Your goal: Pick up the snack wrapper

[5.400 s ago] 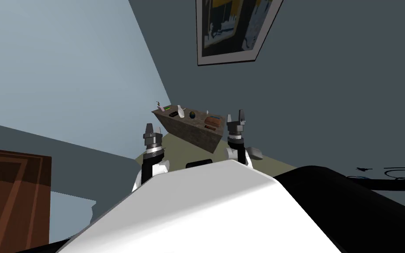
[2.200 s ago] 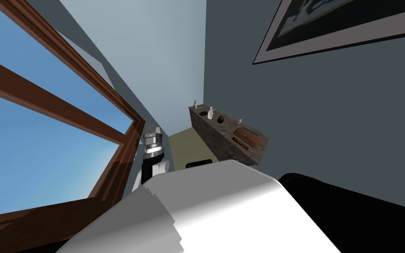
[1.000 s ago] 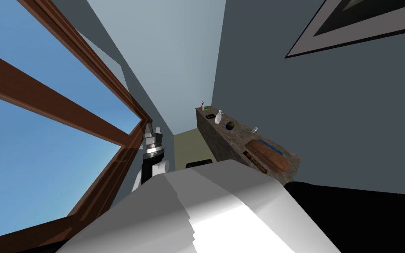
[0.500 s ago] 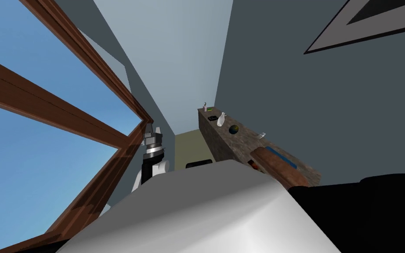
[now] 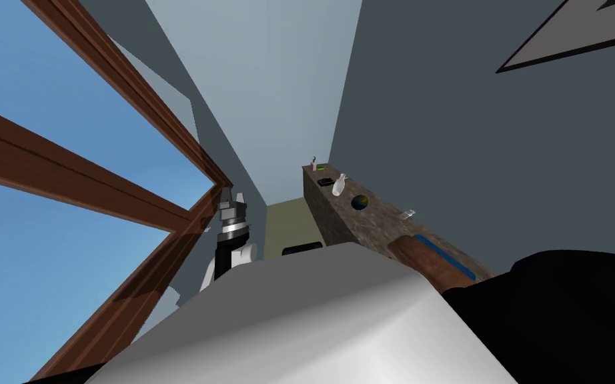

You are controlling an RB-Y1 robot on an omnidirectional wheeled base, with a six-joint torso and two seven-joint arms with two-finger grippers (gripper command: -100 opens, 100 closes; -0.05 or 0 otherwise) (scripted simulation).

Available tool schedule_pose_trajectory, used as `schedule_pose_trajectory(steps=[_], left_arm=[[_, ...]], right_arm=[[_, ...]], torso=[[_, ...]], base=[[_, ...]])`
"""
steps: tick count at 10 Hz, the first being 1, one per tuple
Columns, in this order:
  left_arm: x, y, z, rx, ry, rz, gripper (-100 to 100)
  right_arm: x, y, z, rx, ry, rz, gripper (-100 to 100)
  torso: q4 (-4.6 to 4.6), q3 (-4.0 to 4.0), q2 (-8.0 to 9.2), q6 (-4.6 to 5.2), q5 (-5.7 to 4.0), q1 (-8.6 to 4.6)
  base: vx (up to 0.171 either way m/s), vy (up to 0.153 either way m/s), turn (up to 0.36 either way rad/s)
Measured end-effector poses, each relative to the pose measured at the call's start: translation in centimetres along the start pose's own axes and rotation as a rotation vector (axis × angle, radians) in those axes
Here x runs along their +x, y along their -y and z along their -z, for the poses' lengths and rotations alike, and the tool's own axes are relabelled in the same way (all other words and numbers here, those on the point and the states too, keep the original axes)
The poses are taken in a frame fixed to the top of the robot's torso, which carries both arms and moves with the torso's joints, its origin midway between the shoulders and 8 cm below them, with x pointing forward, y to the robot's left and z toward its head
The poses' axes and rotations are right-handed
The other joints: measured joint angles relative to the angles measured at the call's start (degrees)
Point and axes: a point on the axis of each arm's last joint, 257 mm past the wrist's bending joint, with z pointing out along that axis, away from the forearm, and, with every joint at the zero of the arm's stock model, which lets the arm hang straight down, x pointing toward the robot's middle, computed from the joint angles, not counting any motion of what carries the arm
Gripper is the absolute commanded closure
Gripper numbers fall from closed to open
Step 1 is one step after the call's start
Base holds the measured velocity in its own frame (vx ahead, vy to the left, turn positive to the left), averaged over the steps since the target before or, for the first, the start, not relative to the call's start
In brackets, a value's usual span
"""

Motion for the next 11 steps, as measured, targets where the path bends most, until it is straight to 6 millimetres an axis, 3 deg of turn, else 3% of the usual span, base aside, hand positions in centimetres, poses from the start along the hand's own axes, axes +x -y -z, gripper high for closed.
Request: schedule_pose_trajectory(steps=[4,7,8,9,11], left_arm=[[0.0,0.0,0.0,0.0,0.0,0.0,0],[0.0,0.0,0.0,0.0,0.0,0.0,0],[0.0,0.0,0.0,0.0,0.0,0.0,0],[0.0,0.0,0.0,0.0,0.0,0.0,0],[0.0,0.0,0.0,0.0,0.0,0.0,0]], right_arm=[[2.5,3.3,1.7,0.045,-0.106,0.111,-100],[1.2,2.4,0.9,0.004,-0.093,0.172,-100],[1.0,2.2,0.8,0.001,-0.09,0.174,0],[1.0,2.2,0.8,0.002,-0.091,0.174,-100],[1.1,2.4,0.1,0.001,-0.092,0.155,-100]], torso=[[-0.06,-0.15,-0.24,-0.01,-0.04,-0.11],[-0.01,-0.04,-0.05,0.01,0.02,0.13],[0.03,0.09,0.19,0.03,0.04,0.19],[0.08,0.2,0.36,0.03,0.05,0.23],[0.15,0.36,0.63,0.02,0.06,0.32]], base=[[0.184,-0.08,0.076],[0.103,-0.019,0.021],[0.01,-0.003,0.002],[-0.015,0.01,0.106],[-0.054,0.03,0.116]])
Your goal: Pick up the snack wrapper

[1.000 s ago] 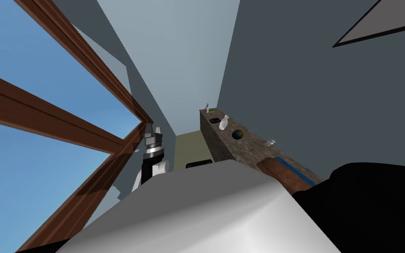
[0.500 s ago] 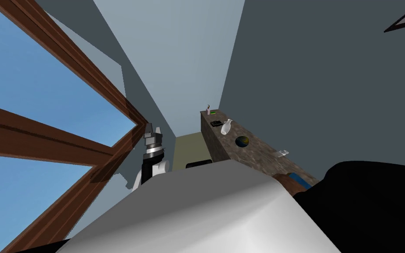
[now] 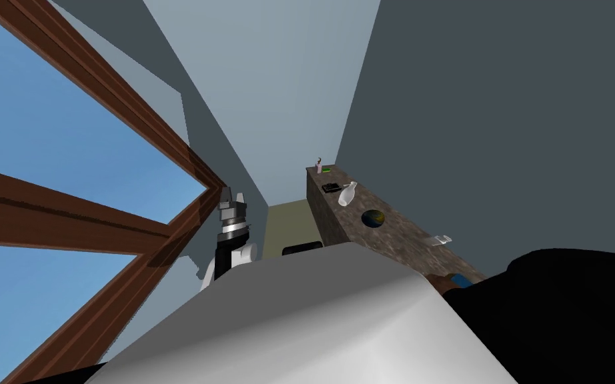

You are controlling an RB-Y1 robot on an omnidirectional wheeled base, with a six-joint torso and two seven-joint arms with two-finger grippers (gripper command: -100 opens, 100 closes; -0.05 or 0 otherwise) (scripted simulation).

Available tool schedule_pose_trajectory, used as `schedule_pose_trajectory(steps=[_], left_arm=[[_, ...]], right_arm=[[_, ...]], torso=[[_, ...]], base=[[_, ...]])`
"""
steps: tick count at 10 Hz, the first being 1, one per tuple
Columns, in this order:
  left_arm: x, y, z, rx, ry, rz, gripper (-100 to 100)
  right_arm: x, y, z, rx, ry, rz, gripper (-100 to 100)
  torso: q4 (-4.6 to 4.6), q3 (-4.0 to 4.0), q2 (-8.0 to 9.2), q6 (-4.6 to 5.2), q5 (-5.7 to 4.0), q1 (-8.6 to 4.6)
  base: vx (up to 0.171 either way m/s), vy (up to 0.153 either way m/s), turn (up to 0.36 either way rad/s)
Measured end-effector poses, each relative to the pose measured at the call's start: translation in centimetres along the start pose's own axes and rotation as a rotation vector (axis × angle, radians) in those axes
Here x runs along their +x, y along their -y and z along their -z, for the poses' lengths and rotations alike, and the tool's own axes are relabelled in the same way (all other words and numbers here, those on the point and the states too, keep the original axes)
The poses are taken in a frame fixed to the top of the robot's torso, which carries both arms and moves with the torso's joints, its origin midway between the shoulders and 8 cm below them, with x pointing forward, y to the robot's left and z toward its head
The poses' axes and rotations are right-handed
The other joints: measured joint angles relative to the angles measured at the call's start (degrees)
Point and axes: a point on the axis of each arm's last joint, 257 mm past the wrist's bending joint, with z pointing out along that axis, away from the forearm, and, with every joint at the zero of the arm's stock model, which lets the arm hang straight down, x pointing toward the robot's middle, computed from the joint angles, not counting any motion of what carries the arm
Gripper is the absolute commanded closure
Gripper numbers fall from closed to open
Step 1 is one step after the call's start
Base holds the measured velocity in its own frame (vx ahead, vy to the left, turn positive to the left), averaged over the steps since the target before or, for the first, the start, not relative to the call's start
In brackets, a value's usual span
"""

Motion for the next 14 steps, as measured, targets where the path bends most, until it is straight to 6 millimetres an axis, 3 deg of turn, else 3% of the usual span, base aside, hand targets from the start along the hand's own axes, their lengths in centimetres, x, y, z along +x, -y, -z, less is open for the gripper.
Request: schedule_pose_trajectory(steps=[4,5,9,10,11,14], left_arm=[[0.0,0.0,0.0,0.0,0.0,0.0,0],[0.0,0.0,0.0,0.0,0.0,0.0,0],[0.0,0.0,0.0,0.0,0.0,0.0,0],[0.0,0.0,0.0,0.0,0.0,0.0,0],[0.0,0.0,0.0,0.0,0.0,0.0,0],[0.0,0.0,0.0,0.0,0.0,0.0,0]], right_arm=[[0.6,0.3,-1.6,-0.001,-0.004,-0.037,-100],[0.6,0.3,-1.6,-0.002,-0.004,-0.038,100],[0.5,0.3,-1.6,-0.002,-0.004,-0.036,100],[0.6,0.3,-1.6,-0.002,-0.004,-0.037,0],[0.6,0.3,-1.6,-0.002,-0.004,-0.037,100],[0.3,0.1,-0.4,0.0,-0.003,-0.009,100]], torso=[[0.01,0.01,0.01,0.02,0.01,0.01],[0.0,-0.01,-0.04,0.04,0.01,-0.02],[-0.02,-0.05,-0.11,0.06,-0.01,-0.1],[-0.02,-0.06,-0.11,0.05,-0.01,-0.09],[-0.02,-0.06,-0.11,0.05,-0.01,-0.09],[-0.07,-0.18,-0.32,0.07,0.0,-0.15]], base=[[-0.03,0.021,0.067],[0.0,0.0,0.0],[0.0,0.0,0.0],[0.0,0.0,0.0],[0.03,-0.024,-0.154],[0.056,-0.033,-0.112]])
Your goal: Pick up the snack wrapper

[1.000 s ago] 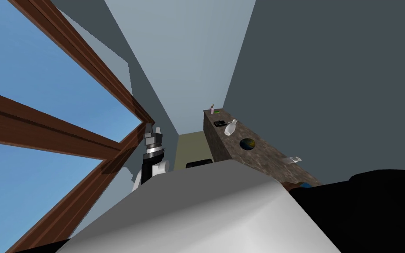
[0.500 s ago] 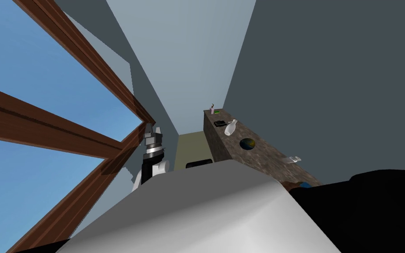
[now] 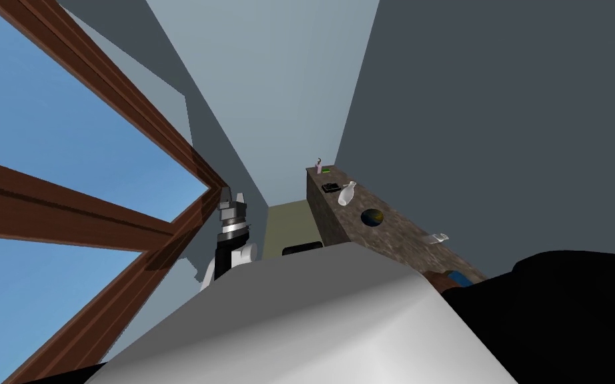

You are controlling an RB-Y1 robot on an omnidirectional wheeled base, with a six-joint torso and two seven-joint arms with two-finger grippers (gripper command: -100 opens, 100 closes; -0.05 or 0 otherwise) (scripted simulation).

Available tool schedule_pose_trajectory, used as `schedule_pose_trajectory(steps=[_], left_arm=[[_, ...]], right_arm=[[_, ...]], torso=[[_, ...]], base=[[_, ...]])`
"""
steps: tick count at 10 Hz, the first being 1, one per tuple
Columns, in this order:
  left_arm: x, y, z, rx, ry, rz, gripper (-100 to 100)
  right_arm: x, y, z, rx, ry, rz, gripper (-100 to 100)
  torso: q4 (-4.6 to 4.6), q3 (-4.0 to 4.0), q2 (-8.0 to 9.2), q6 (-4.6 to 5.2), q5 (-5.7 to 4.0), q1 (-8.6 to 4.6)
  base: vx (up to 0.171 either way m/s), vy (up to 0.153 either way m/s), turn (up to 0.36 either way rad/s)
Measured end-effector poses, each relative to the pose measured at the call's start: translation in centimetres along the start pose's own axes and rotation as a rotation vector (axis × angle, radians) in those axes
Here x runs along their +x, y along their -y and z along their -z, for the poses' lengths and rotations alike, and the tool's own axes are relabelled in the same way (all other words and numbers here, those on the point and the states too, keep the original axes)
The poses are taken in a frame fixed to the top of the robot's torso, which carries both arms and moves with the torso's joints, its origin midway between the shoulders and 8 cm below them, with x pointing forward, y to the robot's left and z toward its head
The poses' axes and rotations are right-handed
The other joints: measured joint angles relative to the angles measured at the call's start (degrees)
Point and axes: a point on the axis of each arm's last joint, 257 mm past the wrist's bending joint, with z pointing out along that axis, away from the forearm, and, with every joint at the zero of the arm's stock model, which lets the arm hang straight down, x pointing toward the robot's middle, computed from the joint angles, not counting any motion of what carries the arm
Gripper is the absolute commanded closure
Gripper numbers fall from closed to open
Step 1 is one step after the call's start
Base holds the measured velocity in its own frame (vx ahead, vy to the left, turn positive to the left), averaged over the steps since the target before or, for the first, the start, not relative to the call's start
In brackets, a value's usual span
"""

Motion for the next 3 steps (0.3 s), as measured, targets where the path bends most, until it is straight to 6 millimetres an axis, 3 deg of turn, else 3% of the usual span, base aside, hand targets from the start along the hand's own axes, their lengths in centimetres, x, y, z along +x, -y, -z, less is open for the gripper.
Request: schedule_pose_trajectory(steps=[2,3], left_arm=[[0.0,0.0,0.0,0.0,0.0,0.0,0],[0.0,0.0,0.0,0.0,0.0,0.0,0]], right_arm=[[-0.25,-0.17,0.91,0.001,0.003,0.02,100],[-0.25,-0.18,0.95,0.001,0.003,0.021,0]], torso=[[-0.01,-0.01,0.0,-0.01,0.01,0.03],[0.01,0.04,0.09,-0.04,0.01,0.06]], base=[[0.028,-0.017,-0.063],[0.0,0.0,0.0]])
